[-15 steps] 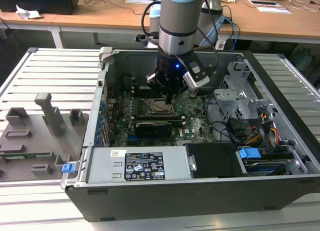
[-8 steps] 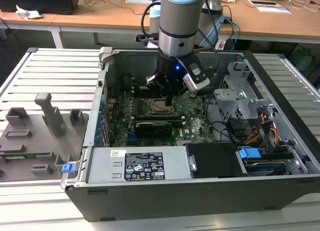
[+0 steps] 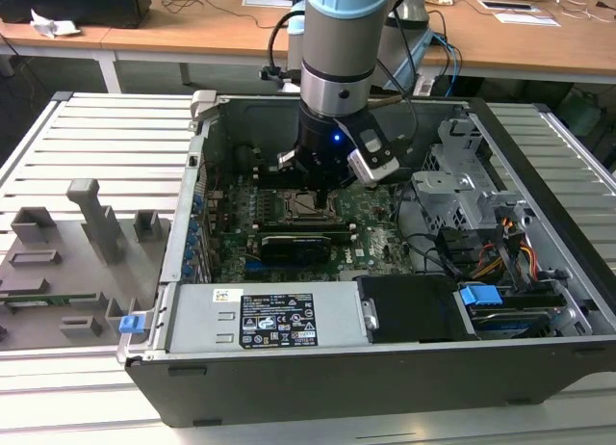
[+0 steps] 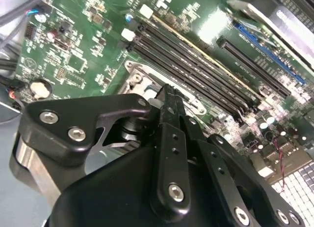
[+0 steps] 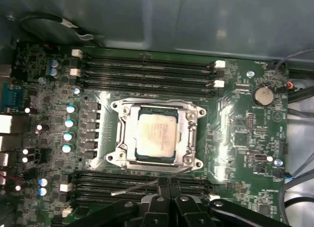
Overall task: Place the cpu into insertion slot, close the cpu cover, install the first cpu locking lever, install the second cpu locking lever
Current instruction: 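Install the second cpu locking lever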
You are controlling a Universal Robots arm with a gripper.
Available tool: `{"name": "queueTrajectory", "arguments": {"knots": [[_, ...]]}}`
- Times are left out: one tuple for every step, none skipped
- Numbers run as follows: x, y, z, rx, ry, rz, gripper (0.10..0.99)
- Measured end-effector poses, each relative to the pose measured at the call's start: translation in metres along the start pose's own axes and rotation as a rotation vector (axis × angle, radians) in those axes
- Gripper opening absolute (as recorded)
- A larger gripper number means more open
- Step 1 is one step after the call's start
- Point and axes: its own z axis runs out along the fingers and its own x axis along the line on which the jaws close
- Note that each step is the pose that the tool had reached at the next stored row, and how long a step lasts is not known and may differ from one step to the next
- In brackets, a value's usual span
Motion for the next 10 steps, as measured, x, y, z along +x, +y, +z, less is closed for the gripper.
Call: {"name": "queueTrajectory", "arguments": {"knots": [[0.0027,-0.0001,0.0001,-0.002,-0.0002,0.000,0.106],[0.0051,-0.0008,0.0002,-0.004,-0.0003,0.000,0.106],[0.0070,-0.0013,0.0002,-0.005,-0.0004,0.000,0.106],[0.0082,-0.0016,0.0002,-0.005,-0.0004,0.000,0.106],[0.0087,-0.0018,0.0002,-0.005,-0.0005,0.000,0.106],[0.0093,-0.0020,0.0002,-0.005,-0.0004,0.000,0.106],[0.0096,-0.0022,0.0002,-0.005,-0.0004,0.000,0.106],[0.0098,-0.0024,0.0002,-0.006,-0.0004,0.000,0.106],[0.0100,-0.0027,0.0001,-0.006,-0.0004,0.000,0.106],[0.0110,-0.0033,0.0001,-0.006,-0.0005,0.000,0.106]]}}
